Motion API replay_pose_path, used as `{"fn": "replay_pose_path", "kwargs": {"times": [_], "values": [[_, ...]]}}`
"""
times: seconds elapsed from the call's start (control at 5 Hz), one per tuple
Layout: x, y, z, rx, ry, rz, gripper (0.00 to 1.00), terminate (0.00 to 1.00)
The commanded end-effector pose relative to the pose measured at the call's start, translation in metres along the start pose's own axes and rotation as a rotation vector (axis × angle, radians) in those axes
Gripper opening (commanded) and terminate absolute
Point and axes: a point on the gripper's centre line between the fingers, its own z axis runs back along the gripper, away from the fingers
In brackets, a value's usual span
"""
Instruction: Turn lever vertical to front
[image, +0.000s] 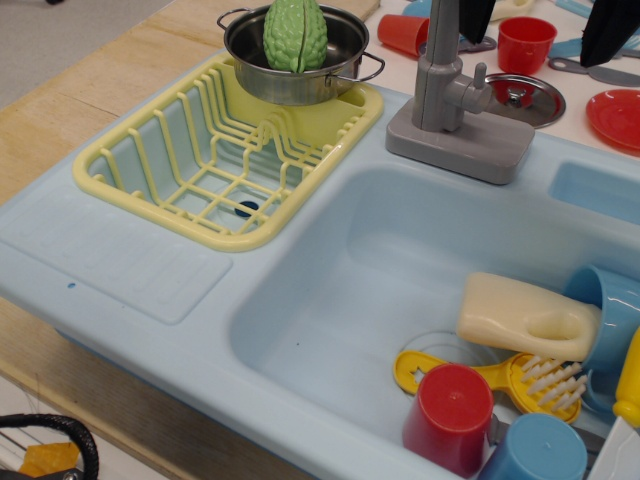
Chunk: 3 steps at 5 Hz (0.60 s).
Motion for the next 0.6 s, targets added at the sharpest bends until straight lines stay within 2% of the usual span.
{"fn": "replay_pose_path", "kwargs": {"times": [0.0,0.2,0.4], "values": [[0.0,0.0,0.0,0.0,0.0,0.0,1.0,0.0],[-0.003,0.008,-0.003,-0.017,-0.14,0.005,1.0,0.0],[0.001,0.013,-0.007,-0.018,-0.188,0.023,1.0,0.0]]}}
